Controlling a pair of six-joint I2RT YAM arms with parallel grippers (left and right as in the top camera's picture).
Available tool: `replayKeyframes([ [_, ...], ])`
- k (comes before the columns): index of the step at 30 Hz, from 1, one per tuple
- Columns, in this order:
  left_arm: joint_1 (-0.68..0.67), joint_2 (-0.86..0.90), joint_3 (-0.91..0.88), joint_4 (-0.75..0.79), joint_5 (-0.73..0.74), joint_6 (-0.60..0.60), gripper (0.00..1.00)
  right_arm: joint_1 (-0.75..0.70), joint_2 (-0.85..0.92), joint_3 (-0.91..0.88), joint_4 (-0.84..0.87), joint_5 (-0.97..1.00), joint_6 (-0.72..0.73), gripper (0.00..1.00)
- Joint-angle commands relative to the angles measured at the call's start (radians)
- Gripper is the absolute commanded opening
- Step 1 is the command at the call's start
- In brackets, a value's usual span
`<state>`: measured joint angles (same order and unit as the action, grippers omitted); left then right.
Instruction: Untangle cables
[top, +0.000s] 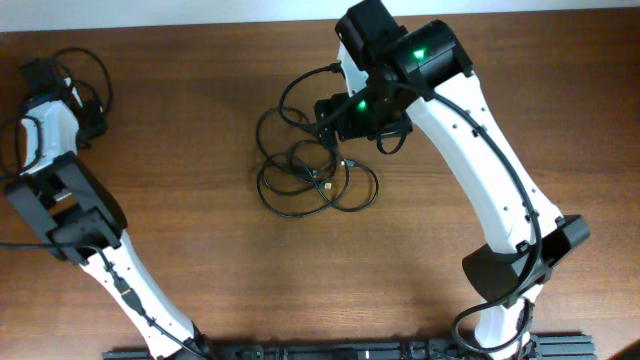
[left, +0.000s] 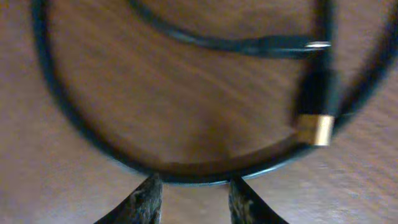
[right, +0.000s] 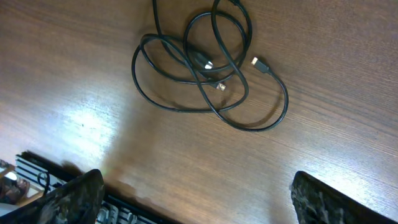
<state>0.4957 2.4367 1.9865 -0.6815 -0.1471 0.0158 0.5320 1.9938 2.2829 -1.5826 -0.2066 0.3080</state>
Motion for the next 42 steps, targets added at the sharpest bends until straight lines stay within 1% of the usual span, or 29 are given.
replayKeyframes([
  [1, 0.005, 0.009, -0.009, -0.001, -0.007, -0.001, 0.4, 0.006, 0.01, 0.004, 0.0, 0.021, -0.016, 0.94],
  [2, 0.005, 0.023, -0.009, -0.002, -0.007, -0.001, 0.39, 0.006, 0.01, 0.004, 0.0, 0.021, -0.016, 0.94],
  [3, 0.005, 0.037, -0.009, -0.001, -0.007, -0.001, 0.35, 0.006, 0.01, 0.004, 0.0, 0.021, -0.016, 0.94],
  [4, 0.005, 0.054, -0.009, -0.001, -0.007, -0.002, 0.23, 0.006, 0.01, 0.004, 0.0, 0.02, -0.016, 0.94],
  [5, 0.005, 0.071, -0.009, 0.001, -0.007, -0.002, 0.02, 0.006, 0.01, 0.004, 0.0, 0.02, -0.016, 0.94],
  [6, 0.005, 0.084, -0.01, 0.008, -0.007, -0.002, 0.0, 0.006, 0.01, 0.004, 0.0, 0.02, -0.016, 0.94],
  [13, 0.028, 0.102, -0.009, 0.13, -0.007, -0.004, 0.0, 0.006, 0.01, 0.004, -0.013, 0.02, -0.016, 0.94],
  [17, 0.06, 0.101, -0.008, 0.173, 0.0, -0.082, 0.0, 0.006, 0.01, 0.004, -0.023, 0.02, -0.016, 0.94],
  [20, 0.071, 0.092, 0.064, 0.171, 0.191, -0.084, 0.0, 0.006, 0.01, 0.004, -0.022, 0.021, -0.016, 0.94],
  [23, 0.068, 0.04, 0.123, 0.164, 0.26, -0.084, 0.0, 0.006, 0.01, 0.004, -0.022, 0.026, -0.016, 0.94],
  [24, 0.065, 0.012, 0.13, 0.154, 0.303, -0.084, 0.0, 0.006, 0.01, 0.004, -0.02, 0.057, -0.015, 0.94],
  [25, 0.061, -0.024, 0.13, 0.145, 0.382, -0.084, 0.0, 0.005, 0.01, 0.004, -0.018, 0.112, -0.012, 0.97],
  [26, 0.06, -0.064, 0.13, 0.132, 0.515, -0.084, 0.0, 0.0, 0.01, 0.004, -0.014, 0.164, -0.012, 0.96],
  [28, 0.052, -0.101, 0.13, 0.105, 0.718, -0.084, 0.0, -0.021, 0.01, 0.004, -0.014, 0.209, -0.012, 0.97],
  [29, 0.042, -0.116, 0.13, 0.077, 0.878, -0.093, 0.04, -0.043, 0.01, 0.004, -0.013, 0.231, -0.012, 0.99],
  [30, 0.021, -0.119, 0.13, 0.036, 1.061, -0.154, 0.11, -0.097, 0.012, 0.004, -0.007, 0.253, -0.012, 0.99],
  [31, 0.002, -0.119, 0.13, -0.016, 1.14, -0.191, 0.14, -0.15, 0.012, 0.004, -0.008, 0.248, -0.007, 0.99],
  [32, -0.023, -0.119, 0.129, -0.095, 1.181, -0.203, 0.23, -0.191, 0.014, 0.0, -0.008, 0.245, -0.008, 0.99],
  [33, -0.055, -0.119, 0.129, -0.185, 1.182, -0.203, 0.37, -0.245, 0.014, -0.013, -0.011, 0.244, -0.008, 0.99],
  [34, -0.095, -0.119, 0.128, -0.272, 1.175, -0.202, 0.6, -0.294, 0.014, -0.042, -0.011, 0.241, -0.005, 0.99],
  [35, -0.137, -0.118, 0.127, -0.341, 1.146, -0.192, 0.66, -0.322, 0.014, -0.069, -0.01, 0.241, -0.003, 0.99],
  [36, -0.177, -0.118, 0.127, -0.386, 1.103, -0.161, 0.67, -0.343, 0.014, -0.1, -0.008, 0.241, 0.0, 0.99],
  [37, -0.228, -0.118, 0.127, -0.432, 1.027, -0.141, 0.68, -0.359, 0.014, -0.138, -0.005, 0.241, 0.0, 0.99],
  [38, -0.299, -0.118, 0.127, -0.481, 0.935, -0.142, 0.71, -0.373, 0.014, -0.196, 0.008, 0.241, -0.001, 0.99],
  [39, -0.364, -0.118, 0.127, -0.508, 0.869, -0.142, 0.71, -0.378, 0.014, -0.239, 0.024, 0.241, -0.001, 0.99],
  [40, -0.436, -0.118, 0.127, -0.526, 0.818, -0.143, 0.71, -0.382, 0.014, -0.291, 0.052, 0.241, -0.001, 0.99],
  [42, -0.543, -0.118, 0.127, -0.533, 0.762, -0.143, 0.7, -0.382, 0.014, -0.346, 0.083, 0.241, -0.001, 0.98],
])
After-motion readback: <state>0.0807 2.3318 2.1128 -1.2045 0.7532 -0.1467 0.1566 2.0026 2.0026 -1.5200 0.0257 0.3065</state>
